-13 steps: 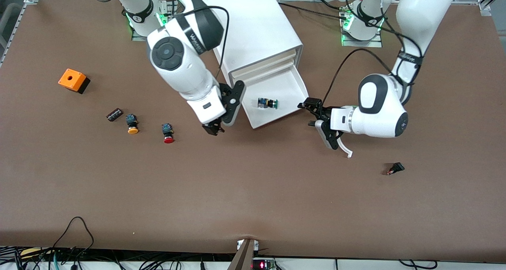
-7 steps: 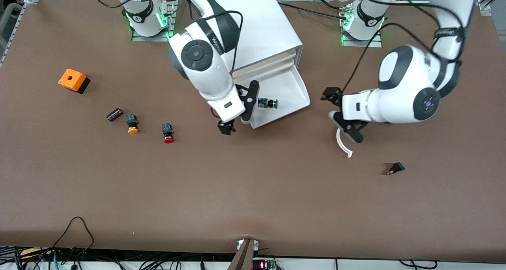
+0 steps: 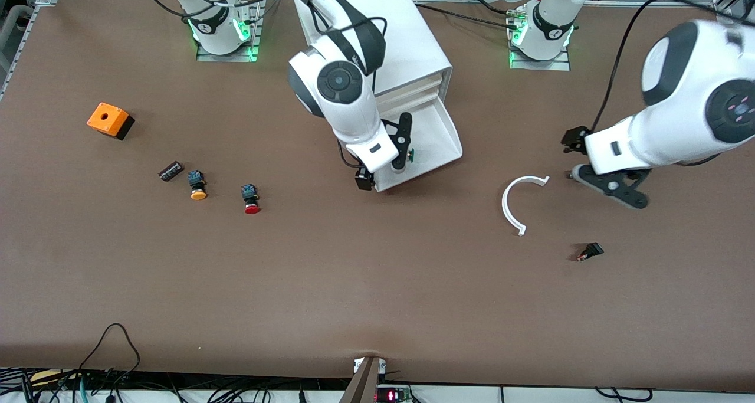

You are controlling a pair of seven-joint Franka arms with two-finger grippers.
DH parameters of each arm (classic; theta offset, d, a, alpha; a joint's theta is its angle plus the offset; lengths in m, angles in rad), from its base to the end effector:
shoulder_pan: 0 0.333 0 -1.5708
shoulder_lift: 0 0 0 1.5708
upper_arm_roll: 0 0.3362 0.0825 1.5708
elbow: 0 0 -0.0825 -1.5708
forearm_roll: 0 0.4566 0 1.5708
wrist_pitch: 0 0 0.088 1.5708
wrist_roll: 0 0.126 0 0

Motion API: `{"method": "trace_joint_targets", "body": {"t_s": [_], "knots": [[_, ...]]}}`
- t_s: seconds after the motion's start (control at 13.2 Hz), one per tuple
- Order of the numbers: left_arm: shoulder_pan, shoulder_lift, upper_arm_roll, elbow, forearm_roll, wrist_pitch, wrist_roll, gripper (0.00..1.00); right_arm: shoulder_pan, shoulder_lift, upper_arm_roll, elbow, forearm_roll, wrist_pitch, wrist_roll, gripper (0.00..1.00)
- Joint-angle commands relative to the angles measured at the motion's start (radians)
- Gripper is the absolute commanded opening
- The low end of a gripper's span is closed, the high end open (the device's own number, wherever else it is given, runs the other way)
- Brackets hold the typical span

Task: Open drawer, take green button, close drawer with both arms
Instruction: 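Grasp the green button with the right gripper while the left gripper withdraws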

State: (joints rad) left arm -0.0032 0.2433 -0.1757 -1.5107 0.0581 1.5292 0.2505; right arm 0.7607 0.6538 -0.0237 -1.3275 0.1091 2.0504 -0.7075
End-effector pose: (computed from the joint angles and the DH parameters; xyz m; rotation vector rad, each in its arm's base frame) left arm 0.6744 -0.1038 0.4971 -3.0420 0.6691 0.3463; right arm 0.5980 0.5585 0.3239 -2.3334 -1.9712 -0.1040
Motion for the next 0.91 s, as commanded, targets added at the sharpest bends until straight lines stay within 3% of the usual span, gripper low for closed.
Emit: {"method": "trace_joint_targets", "body": {"t_s": [0.0, 0.53, 0.83], "knots": [[-0.009, -0.031, -0.021, 0.075, 0.052, -0.035, -0.112, 1.0, 0.029, 0.05, -0.01, 0.045, -0.012, -0.004, 0.043, 1.0], [0.008, -0.073, 0.001, 0.145, 0.055, -0.118, -0.114, 1.0, 0.065, 0.095, -0.009, 0.044, -0.011, 0.031, 0.161, 1.0], [0.057, -0.134, 0.025, 0.078, 0.042, -0.042, -0.119, 1.0, 0.087, 0.093, -0.004, 0.036, -0.019, 0.028, 0.163, 1.0]]}}
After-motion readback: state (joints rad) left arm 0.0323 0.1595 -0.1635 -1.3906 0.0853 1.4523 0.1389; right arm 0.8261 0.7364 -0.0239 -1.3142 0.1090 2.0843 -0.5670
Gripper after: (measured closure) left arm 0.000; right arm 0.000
